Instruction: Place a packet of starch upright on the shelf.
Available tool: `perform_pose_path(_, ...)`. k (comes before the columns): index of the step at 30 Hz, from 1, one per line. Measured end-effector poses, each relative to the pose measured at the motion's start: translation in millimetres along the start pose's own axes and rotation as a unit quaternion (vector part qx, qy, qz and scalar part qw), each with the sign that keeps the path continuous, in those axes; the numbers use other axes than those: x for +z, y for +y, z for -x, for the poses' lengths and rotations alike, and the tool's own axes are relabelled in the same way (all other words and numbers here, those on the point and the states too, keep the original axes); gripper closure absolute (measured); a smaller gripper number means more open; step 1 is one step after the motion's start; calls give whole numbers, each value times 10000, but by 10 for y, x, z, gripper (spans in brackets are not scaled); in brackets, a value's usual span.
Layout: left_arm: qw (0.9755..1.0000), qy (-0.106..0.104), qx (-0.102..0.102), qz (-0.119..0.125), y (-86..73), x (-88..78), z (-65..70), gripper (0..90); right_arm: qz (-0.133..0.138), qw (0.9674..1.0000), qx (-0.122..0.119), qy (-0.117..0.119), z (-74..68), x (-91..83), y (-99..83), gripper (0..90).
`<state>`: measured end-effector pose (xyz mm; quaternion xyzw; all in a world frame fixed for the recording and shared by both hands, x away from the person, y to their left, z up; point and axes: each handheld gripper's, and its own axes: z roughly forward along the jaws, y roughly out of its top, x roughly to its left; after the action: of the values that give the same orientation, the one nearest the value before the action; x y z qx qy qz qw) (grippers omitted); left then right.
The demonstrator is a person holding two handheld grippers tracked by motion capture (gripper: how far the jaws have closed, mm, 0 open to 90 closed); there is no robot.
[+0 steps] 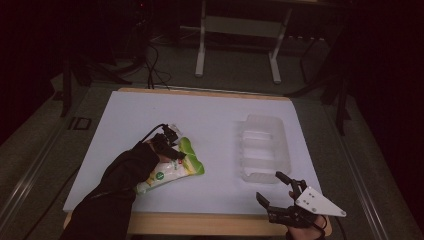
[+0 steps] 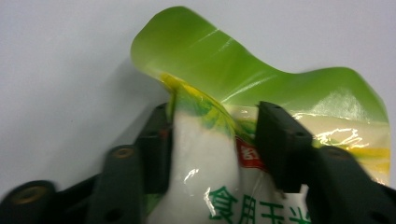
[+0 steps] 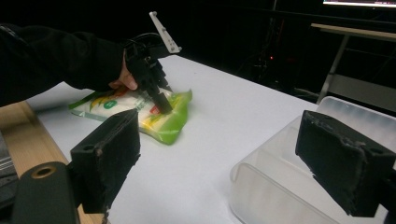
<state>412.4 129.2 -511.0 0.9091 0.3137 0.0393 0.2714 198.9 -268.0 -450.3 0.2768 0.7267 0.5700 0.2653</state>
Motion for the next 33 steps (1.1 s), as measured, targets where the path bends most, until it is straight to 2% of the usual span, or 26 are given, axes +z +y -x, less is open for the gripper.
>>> perform_pose_path(1, 9999, 104, 10, -2, 2, -3, 27, 647, -9, 10000, 10, -8, -3, 1, 0, 137)
perform_pose_path(2, 9998, 192, -4, -4, 4, -9, 49, 686, -11, 10000, 10, -9, -3, 2, 0, 137)
perform_pose_path(3, 9997, 262, -8, 3, 5, -17, 61, 686, -11, 10000, 10, -9, -3, 2, 0, 137)
perform_pose_path(4, 9994, 359, 24, 3, 9, -30, 92, 736, -20, 10000, 26, -14, -1, 6, -1, 137)
perform_pose_path(5, 9994, 359, 24, 3, 9, -30, 92, 759, -20, 10000, 26, -14, -1, 6, -1, 137)
perform_pose_path(7, 9992, 408, 47, 13, 8, -45, 106, 773, -23, 10000, 40, -11, 0, 11, -2, 137)
perform_pose_path(11, 9988, 454, 8, 199, -25, -90, 118, 803, -51, 10000, 46, 14, 6, 22, -7, 137)
perform_pose_path(16, 9975, 416, -97, 569, -63, -253, 133, 822, -32, 10000, 34, 49, -2, 44, -2, 137)
perform_pose_path(17, 9975, 345, -123, 598, -65, -292, 129, 824, -45, 10000, 34, 53, -5, 46, -1, 137)
perform_pose_path(19, 9966, 314, -109, 753, -77, -398, 159, 826, -40, 10000, 22, 51, -15, 48, 2, 137)
perform_pose_path(20, 9966, 314, -109, 753, -77, -398, 159, 825, -31, 10000, 4, 56, -16, 49, 5, 137)
perform_pose_path(22, 9960, 298, -109, 835, -85, -461, 194, 826, -26, 10000, -4, 61, -18, 49, 8, 137)
perform_pose_path(23, 9949, 253, -105, 973, -95, -517, 236, 828, -14, 10000, -18, 74, -25, 50, 11, 138)
perform_pose_path(25, 9948, 225, -67, 991, -97, -548, 259, 829, -14, 10000, -36, 80, -30, 49, 13, 140)
perform_pose_path(33, 9901, 117, 52, 1395, -94, -797, 452, 834, 8, 10000, -14, 72, -10, 37, 19, 161)
